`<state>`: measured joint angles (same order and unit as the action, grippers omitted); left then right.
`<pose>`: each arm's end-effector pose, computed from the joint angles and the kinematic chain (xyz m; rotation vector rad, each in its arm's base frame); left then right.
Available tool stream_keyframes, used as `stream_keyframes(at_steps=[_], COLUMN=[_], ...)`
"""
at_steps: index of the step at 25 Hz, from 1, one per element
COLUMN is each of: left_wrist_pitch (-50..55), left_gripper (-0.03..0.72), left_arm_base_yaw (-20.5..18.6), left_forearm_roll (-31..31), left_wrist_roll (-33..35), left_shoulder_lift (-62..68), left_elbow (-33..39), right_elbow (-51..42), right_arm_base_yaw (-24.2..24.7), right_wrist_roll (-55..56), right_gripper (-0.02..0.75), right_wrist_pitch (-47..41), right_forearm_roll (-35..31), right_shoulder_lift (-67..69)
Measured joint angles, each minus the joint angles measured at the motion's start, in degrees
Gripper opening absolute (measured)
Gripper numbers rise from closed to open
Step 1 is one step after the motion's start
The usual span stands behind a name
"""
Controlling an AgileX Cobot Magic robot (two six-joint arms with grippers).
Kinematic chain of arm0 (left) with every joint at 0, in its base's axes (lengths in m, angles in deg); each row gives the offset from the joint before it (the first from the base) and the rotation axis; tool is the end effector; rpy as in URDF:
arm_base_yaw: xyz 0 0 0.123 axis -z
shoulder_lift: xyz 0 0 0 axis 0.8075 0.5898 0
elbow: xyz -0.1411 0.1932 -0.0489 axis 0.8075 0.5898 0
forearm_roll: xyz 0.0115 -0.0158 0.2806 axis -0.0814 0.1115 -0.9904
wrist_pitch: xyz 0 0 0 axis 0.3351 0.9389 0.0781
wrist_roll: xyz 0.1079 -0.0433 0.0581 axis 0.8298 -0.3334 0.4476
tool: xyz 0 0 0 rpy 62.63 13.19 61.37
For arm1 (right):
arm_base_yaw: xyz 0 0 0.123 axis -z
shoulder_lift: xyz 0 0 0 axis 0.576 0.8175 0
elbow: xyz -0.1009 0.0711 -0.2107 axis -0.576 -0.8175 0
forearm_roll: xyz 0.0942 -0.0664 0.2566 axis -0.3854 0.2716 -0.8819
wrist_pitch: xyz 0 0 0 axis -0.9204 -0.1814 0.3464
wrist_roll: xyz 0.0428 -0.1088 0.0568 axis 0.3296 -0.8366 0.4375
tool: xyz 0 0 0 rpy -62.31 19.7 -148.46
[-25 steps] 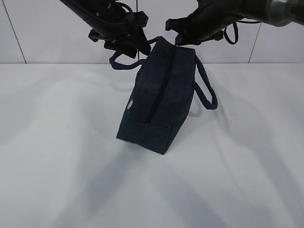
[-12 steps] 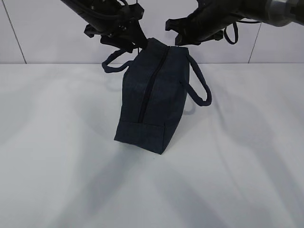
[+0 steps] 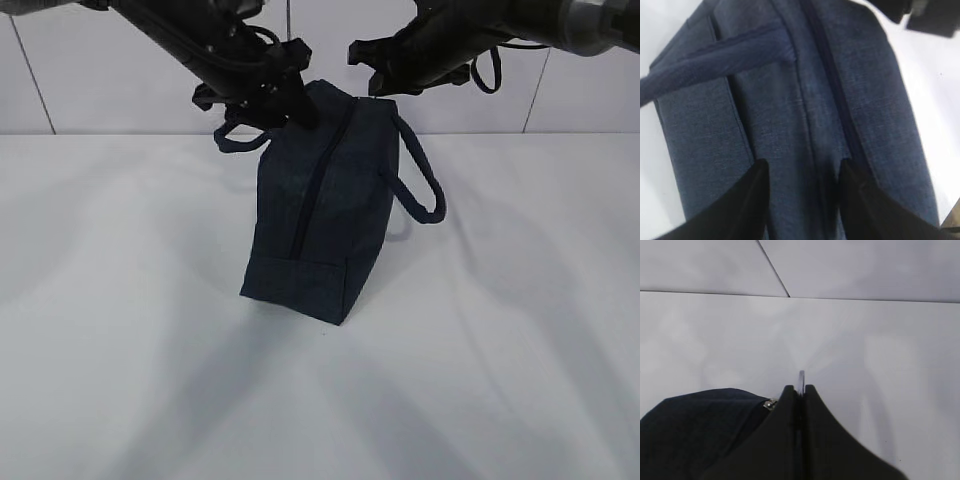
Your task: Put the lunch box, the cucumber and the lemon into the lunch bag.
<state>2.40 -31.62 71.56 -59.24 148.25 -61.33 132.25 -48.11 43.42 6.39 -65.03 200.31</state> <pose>0.4537 -0.2582 0.1916 0.4812 2.5771 -0.9093 0.5472 0.1496 0.1832 -0.1013 2.3043 0.4364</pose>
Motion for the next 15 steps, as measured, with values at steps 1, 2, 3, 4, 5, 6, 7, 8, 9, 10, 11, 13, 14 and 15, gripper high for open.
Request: stream_keyframes(at_steps=[1, 2, 3, 4, 5, 6, 7, 8, 9, 10, 11, 13, 14, 15], left_wrist_pitch=[0.00, 0.11, 0.34, 0.65, 1.13, 1.43, 1.83, 2.57, 3.21, 4.17, 5.12, 7.18, 7.73, 8.34], left_gripper=[0.329, 0.328, 0.322, 0.298, 0.266, 0.222, 0.146, 0.088, 0.046, 0.011, 0.000, -0.009, -0.010, -0.011], left_arm_base_yaw=[0.00, 0.00, 0.00, 0.00, 0.00, 0.00, 0.00, -0.13, -0.25, -0.25, -0.37, -0.59, -0.59, -0.59], left_forearm_roll=[0.53, 1.23, 1.80, 2.19, 2.32, 2.32, 2.32, 2.32, 2.32, 2.20, 2.20, 2.20, 2.20, 2.12], left_wrist_roll=[0.00, 0.00, 0.00, 0.00, 0.00, 0.00, 0.00, 0.00, 0.00, 0.00, 0.00, 0.00, 0.00, 0.00], left_shoulder_lift=[0.53, 1.14, 1.63, 2.23, 2.35, 2.33, 2.33, 2.33, 2.33, 2.33, 2.33, 2.33, 2.33, 2.33], left_elbow=[0.00, 0.00, 0.00, 0.00, 0.00, 0.00, 0.00, 0.00, 0.00, 0.00, -0.10, -0.08, -0.08, -0.08], right_elbow=[0.00, 0.00, 0.00, 0.00, 0.00, 0.00, 0.00, 0.00, 0.00, 0.00, 0.00, 0.00, 0.00, 0.00], right_arm_base_yaw=[0.00, 0.00, 0.00, 0.00, 0.00, 0.00, 0.00, 0.00, 0.00, 0.00, 0.00, 0.00, 0.00, 0.00], right_wrist_roll=[0.00, 0.00, 0.00, 0.00, 0.00, 0.00, 0.00, 0.00, 0.00, 0.00, -0.04, -0.04, -0.04, -0.04], right_gripper=[0.017, 0.017, 0.017, 0.017, 0.017, 0.017, 0.017, 0.017, 0.017, 0.017, 0.017, 0.017, 0.017, 0.017], right_wrist_pitch=[0.00, 0.00, 0.00, 0.00, 0.00, 0.00, 0.00, 0.00, 0.00, -0.11, -0.23, -0.45, -0.68, -1.01], right_forearm_roll=[0.00, 0.00, 0.00, 0.00, 0.00, -0.11, -0.11, -0.11, -0.11, -0.11, -0.22, -0.55, -0.85, -0.96], right_shoulder_lift=[0.00, 0.00, 0.00, 0.00, 0.00, 0.00, 0.00, 0.00, 0.00, 0.00, 0.00, 0.00, 0.00, 0.00])
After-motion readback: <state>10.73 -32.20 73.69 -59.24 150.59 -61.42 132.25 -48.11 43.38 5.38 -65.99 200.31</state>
